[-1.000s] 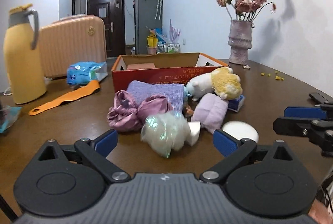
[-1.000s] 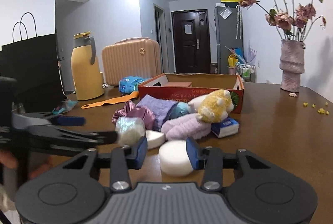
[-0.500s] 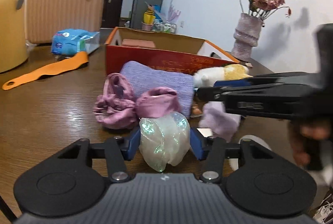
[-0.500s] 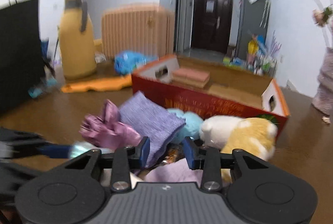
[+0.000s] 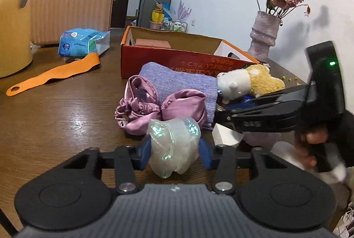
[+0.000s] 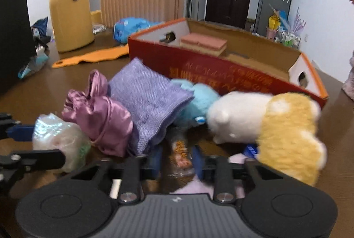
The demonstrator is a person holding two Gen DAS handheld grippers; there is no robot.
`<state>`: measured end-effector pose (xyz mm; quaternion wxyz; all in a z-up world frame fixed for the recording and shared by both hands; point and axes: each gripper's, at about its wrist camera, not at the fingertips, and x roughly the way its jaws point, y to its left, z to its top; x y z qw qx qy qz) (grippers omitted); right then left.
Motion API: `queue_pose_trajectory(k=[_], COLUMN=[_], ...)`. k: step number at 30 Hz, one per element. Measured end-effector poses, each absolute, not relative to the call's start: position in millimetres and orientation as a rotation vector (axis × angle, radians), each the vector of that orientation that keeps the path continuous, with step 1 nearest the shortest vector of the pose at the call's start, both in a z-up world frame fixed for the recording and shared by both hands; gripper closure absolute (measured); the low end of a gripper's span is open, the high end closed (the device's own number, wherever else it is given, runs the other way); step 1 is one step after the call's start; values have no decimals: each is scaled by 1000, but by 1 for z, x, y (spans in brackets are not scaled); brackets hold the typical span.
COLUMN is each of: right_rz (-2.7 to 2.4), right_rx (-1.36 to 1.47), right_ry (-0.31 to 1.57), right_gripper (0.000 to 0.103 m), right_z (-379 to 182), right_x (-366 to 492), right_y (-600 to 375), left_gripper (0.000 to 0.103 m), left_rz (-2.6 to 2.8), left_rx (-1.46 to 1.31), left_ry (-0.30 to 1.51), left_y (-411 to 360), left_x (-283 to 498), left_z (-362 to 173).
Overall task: Organize soft objects
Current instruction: 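Grasp the iridescent bag with the left gripper while the right grasps the snack packet, then carry the bag and packet into the box and open both grippers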
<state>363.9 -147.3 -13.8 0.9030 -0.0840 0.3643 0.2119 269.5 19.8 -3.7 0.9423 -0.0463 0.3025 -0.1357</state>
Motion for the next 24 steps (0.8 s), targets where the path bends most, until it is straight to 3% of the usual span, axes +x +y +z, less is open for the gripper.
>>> queue_pose_trajectory(k=[14, 19, 24], right_rz=[452, 459, 423], right_rx=[8, 62, 148], right_ry=[567, 526, 619], right_gripper=[90, 90, 90], right_z=[43, 68, 86], right_x=[294, 348, 491], right_y=[-193, -213, -226], left_gripper=[65, 65, 64], left_rz=[-407, -475, -443], left_rx=[-105, -101, -109], left_ry=[512, 505, 660], left_y=[2, -9, -41], left_x=[253, 346, 519], left_z=[50, 92, 103])
